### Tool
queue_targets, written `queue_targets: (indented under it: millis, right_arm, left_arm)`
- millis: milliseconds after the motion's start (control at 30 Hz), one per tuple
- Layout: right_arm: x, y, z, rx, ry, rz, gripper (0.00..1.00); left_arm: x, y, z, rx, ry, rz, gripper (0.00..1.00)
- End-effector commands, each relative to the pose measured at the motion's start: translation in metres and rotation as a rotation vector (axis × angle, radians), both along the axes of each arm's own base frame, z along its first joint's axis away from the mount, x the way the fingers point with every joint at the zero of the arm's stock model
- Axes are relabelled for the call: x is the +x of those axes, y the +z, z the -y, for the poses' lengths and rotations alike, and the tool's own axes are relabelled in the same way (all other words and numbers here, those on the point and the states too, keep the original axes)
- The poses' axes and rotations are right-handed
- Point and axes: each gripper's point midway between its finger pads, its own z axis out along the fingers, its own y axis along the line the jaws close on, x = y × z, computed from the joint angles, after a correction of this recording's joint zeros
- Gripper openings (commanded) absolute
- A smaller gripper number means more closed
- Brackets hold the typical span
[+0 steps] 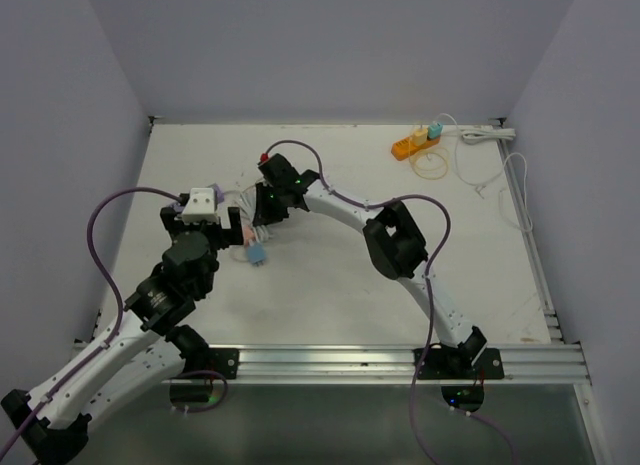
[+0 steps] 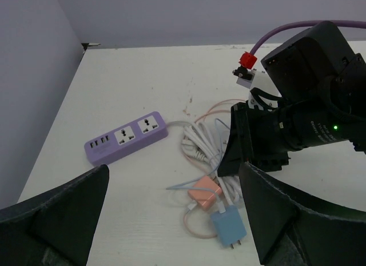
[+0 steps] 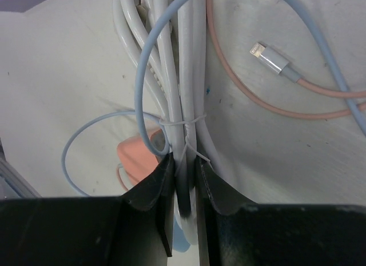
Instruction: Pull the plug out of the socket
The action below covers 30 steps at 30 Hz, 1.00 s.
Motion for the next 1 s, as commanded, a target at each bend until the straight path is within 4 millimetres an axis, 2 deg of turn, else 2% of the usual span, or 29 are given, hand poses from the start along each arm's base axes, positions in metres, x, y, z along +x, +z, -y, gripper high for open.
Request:
queue_targets:
  millis: [0, 67, 100, 167, 200, 267, 300, 367, 400, 500, 533, 567, 667, 700, 767, 933, 967]
  right_arm:
    - [0.005, 0.024, -0.025, 0.102, 0.042, 0.053, 0.1]
    - [0.006, 0.025, -0.02, 0.085, 0.041, 0.072, 0.18]
    - [0.007, 0.036, -0.019, 0.088, 0.05, 0.099, 0.26]
    - [0.006, 0.041, -0.011, 0.067, 0.051, 0.116, 0.34]
    - [0.005, 0.053, -0.009, 0.066, 0.067, 0.141, 0.41]
    - [0.004, 0.061, 0.002, 0.028, 0.065, 0.168, 0.48]
    - [0.005, 0.078, 0.007, 0.028, 0.069, 0.205, 0.54]
    - [0.006, 0.082, 0.021, -0.016, 0.055, 0.229, 0.58]
    - [0.004, 0.096, 0.028, -0.018, 0.059, 0.255, 0.59]
    - [0.008, 0.113, 0.05, -0.058, 0.029, 0.289, 0.65]
    - [0.007, 0.129, 0.057, -0.055, 0.019, 0.312, 0.68]
    - [0.01, 0.133, 0.067, -0.077, 0.007, 0.33, 0.71]
    - [0.018, 0.153, 0.098, -0.127, -0.046, 0.371, 0.77]
    - [0.029, 0.158, 0.115, -0.16, -0.098, 0.39, 0.77]
    - [0.037, 0.167, 0.142, -0.21, -0.16, 0.408, 0.79]
    - [0.079, 0.172, 0.236, -0.383, -0.405, 0.466, 0.81]
    - [0.085, 0.173, 0.247, -0.4, -0.441, 0.473, 0.81]
  left_arm:
    - [0.0, 0.002, -0.006, -0.029, 0.036, 0.018, 1.0]
    - [0.0, 0.002, -0.005, -0.029, 0.033, 0.017, 1.0]
    - [0.001, 0.001, -0.004, -0.026, 0.03, 0.015, 1.0]
    - [0.001, 0.0, -0.003, -0.025, 0.025, 0.012, 1.0]
    - [0.001, 0.0, -0.003, -0.026, 0.024, 0.01, 1.0]
    - [0.002, -0.002, -0.001, -0.02, 0.017, 0.005, 1.0]
    - [0.002, -0.003, 0.0, -0.019, 0.01, 0.0, 1.0]
    - [0.002, -0.002, 0.001, -0.021, 0.004, 0.002, 1.0]
    - [0.002, -0.003, 0.002, -0.02, 0.001, 0.0, 1.0]
    - [0.003, -0.003, 0.002, -0.019, -0.001, 0.0, 1.0]
    - [0.003, -0.004, 0.003, -0.02, -0.003, -0.003, 1.0]
    - [0.003, -0.005, 0.004, -0.018, -0.01, -0.006, 1.0]
    - [0.004, -0.006, 0.005, -0.014, -0.013, -0.011, 1.0]
    - [0.004, -0.006, 0.006, -0.015, -0.014, -0.011, 1.0]
    - [0.004, -0.006, 0.006, -0.014, -0.017, -0.013, 1.0]
    - [0.004, -0.006, 0.007, -0.015, -0.023, -0.011, 1.0]
    - [0.004, -0.006, 0.007, -0.017, -0.022, -0.011, 1.0]
